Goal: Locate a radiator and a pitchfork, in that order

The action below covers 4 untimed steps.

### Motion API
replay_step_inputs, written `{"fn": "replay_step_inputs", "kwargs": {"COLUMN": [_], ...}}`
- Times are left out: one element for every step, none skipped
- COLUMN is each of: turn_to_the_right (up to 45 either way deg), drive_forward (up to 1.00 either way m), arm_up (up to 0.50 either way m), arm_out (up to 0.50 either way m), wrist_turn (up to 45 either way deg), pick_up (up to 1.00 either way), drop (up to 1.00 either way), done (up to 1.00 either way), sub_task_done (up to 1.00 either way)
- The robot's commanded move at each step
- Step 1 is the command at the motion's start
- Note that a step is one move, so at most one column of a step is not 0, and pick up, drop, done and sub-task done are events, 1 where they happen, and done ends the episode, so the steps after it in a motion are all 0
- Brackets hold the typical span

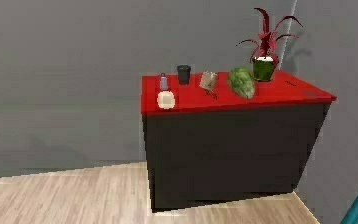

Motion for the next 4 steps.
{"fn": "replay_step_inputs", "kwargs": {"turn_to_the_right": [0.0, -45.0, -18.0, 0.0], "drive_forward": [0.1, 0.0, 0.0, 1.0], "arm_up": [0.0, 0.0, 0.0, 0.0], "arm_out": [0.0, 0.0, 0.0, 0.0], "wrist_turn": [0.0, 0.0, 0.0, 0.0], "pick_up": [0.0, 0.0, 0.0, 0.0], "drop": [0.0, 0.0, 0.0, 0.0], "done": [0.0, 0.0, 0.0, 0.0], "sub_task_done": [0.0, 0.0, 0.0, 0.0]}}
